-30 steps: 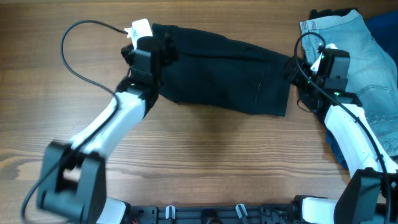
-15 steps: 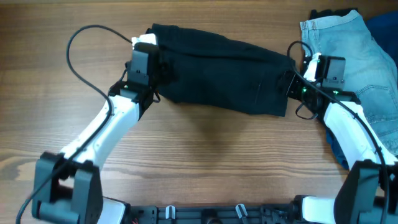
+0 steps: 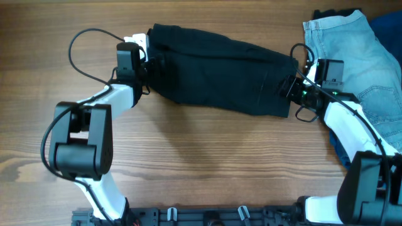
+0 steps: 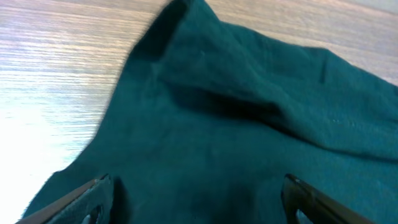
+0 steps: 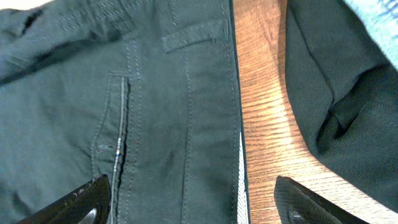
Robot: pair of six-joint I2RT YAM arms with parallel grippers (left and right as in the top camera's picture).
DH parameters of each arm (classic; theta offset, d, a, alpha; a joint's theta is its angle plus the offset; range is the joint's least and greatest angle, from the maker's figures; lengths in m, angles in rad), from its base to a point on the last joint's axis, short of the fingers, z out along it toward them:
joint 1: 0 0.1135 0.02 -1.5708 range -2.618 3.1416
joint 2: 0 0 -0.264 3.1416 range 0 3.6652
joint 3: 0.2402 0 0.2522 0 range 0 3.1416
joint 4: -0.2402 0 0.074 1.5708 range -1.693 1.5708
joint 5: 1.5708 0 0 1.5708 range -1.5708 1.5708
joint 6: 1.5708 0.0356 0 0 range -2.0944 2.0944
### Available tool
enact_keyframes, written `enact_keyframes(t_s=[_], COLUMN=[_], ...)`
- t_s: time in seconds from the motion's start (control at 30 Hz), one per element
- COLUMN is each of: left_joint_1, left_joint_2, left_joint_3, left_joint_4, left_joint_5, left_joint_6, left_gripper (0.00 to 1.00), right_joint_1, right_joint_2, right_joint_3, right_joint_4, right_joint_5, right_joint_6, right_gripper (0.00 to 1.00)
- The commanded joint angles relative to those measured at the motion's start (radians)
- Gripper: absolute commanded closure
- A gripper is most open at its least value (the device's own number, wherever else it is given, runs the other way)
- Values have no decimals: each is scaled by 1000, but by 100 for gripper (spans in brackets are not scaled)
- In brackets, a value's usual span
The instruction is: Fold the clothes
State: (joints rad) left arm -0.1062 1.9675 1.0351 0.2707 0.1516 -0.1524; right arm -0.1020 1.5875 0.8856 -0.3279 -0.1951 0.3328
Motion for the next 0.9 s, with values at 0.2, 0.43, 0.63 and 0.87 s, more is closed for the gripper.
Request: enact_keyframes(t_s=[0.2,0.43,0.63,0.87], left_joint_1=[35,42,38,19], left_joint_2=[73,77,117,153], left_joint_3=[-1,-1,-1,-1], left_joint_4=[-8,-36,-82,-87], left_joint_5=[-62,-74,-74,-71], left_joint_6=[-55,-72,-69,-69], left_gripper=[96,96,96,96], right_joint_1=[-4,-13,-13,-13], right_joint_2=[93,138,237,344], right_joint_3=[-11,-11,-11,-11], right_joint_4=[13,91,193,272], right_joint_5=[3,2,-29,-152], right_joint_6=[11,9,7,66], right_gripper=[27,21,20,25])
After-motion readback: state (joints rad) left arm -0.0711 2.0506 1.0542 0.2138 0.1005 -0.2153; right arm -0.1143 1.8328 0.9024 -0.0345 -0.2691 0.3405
